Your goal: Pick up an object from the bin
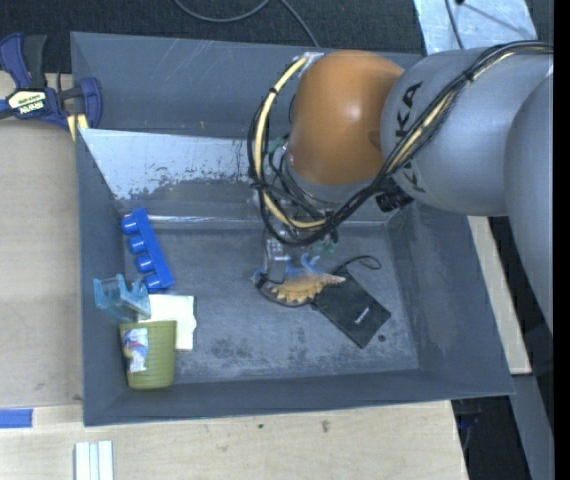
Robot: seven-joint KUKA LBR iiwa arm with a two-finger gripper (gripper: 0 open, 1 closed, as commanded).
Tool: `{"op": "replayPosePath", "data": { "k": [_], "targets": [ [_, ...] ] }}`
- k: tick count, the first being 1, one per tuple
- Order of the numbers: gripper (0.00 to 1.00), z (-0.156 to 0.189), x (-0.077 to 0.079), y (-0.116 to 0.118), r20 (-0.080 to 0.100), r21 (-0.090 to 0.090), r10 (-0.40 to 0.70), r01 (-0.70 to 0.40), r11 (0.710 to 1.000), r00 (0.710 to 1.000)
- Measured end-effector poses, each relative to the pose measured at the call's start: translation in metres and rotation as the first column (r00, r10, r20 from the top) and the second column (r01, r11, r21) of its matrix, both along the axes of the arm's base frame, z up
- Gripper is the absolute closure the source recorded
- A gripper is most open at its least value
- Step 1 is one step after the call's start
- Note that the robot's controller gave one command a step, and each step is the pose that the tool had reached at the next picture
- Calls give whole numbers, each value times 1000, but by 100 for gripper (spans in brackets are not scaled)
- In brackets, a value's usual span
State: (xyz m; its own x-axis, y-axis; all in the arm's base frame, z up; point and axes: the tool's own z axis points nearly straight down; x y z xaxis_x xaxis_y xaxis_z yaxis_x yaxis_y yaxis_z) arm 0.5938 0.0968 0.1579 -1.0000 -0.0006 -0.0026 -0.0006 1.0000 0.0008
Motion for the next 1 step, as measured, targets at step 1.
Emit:
{"op": "replayPosePath", "data": {
  "k": [1],
  "targets": [
    [0, -12, -3, -22, -2, 1, -48, 48, 999, 999]
  ]
}}
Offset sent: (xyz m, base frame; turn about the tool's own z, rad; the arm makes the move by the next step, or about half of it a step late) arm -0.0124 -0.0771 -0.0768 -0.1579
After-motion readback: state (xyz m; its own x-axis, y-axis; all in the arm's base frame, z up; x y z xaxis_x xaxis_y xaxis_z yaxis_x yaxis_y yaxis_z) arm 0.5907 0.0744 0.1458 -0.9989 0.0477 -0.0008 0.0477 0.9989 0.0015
